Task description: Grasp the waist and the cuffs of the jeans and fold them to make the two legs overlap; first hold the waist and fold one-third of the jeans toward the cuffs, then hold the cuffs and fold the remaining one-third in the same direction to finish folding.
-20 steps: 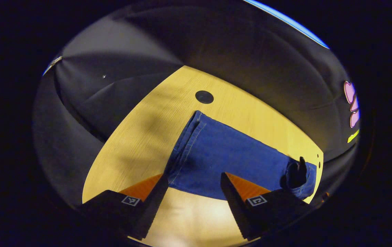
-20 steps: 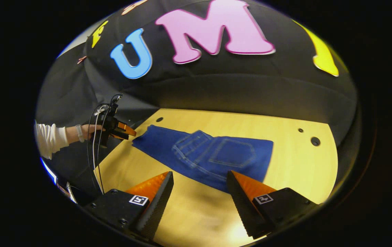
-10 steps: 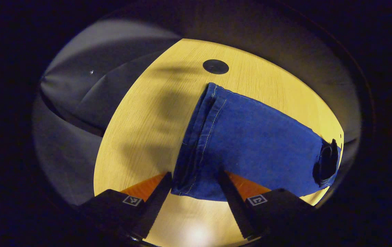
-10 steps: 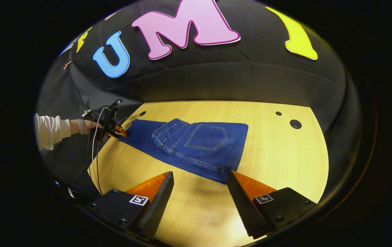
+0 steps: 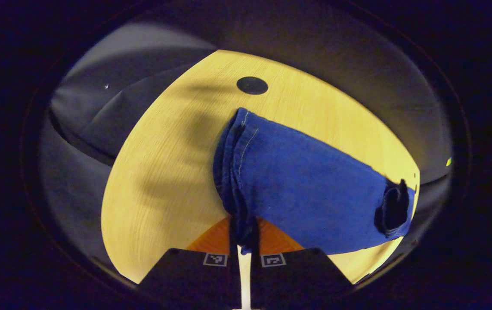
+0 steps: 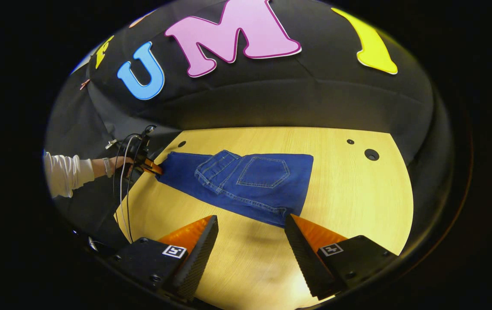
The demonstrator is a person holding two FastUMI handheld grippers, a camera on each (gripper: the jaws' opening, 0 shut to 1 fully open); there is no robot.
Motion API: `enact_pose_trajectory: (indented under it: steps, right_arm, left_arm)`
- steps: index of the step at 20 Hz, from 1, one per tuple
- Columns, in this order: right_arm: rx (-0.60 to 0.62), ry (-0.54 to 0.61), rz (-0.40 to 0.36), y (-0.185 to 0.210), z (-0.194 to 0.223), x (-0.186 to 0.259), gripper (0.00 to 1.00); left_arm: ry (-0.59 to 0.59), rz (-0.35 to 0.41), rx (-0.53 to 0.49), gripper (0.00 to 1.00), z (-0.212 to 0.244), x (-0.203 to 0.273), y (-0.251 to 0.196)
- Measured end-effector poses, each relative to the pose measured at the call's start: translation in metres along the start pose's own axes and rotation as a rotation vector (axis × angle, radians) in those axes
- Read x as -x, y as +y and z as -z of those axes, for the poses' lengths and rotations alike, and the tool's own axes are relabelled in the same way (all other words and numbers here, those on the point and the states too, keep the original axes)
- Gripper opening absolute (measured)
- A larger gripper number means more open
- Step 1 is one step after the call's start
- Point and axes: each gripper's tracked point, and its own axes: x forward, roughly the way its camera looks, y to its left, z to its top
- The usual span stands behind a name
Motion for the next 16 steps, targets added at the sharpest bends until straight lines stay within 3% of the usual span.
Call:
enact_pose_trajectory:
  steps: [1, 2, 6, 7, 8, 10, 13, 15, 16]
  right_arm:
    - [-0.004, -0.006, 0.002, -0.001, -0.001, 0.001, 0.95]
    - [-0.011, -0.013, 0.001, -0.001, -0.003, 0.002, 0.95]
    - [-0.049, -0.054, -0.002, -0.008, -0.015, 0.013, 0.95]
    - [-0.059, -0.067, -0.003, -0.009, -0.019, 0.017, 0.95]
    - [-0.071, -0.08, -0.003, -0.011, -0.022, 0.02, 0.95]
    - [-0.082, -0.108, 0.003, -0.017, -0.029, 0.029, 0.95]
    - [-0.086, -0.138, 0.034, -0.032, -0.028, 0.047, 0.96]
    - [-0.103, -0.15, 0.06, -0.047, -0.02, 0.062, 0.95]
    - [-0.114, -0.159, 0.075, -0.054, -0.018, 0.069, 0.96]
  left_arm:
    - [-0.038, 0.065, 0.003, 0.1, -0.008, 0.017, -0.02]
    - [-0.07, 0.113, -0.021, 0.12, -0.017, 0.038, -0.04]
    - [-0.209, 0.337, -0.207, 0.12, -0.046, 0.163, -0.163]
    - [-0.242, 0.385, -0.275, 0.15, -0.046, 0.195, -0.2]
    - [-0.27, 0.42, -0.353, 0.12, -0.042, 0.218, -0.239]
    - [-0.291, 0.48, -0.523, 0.12, -0.014, 0.239, -0.32]
    - [-0.214, 0.517, -0.674, 0.12, 0.069, 0.191, -0.433]
    - [-0.113, 0.504, -0.723, 0.12, 0.105, 0.128, -0.466]
    - [-0.059, 0.462, -0.744, 0.12, 0.114, 0.091, -0.465]
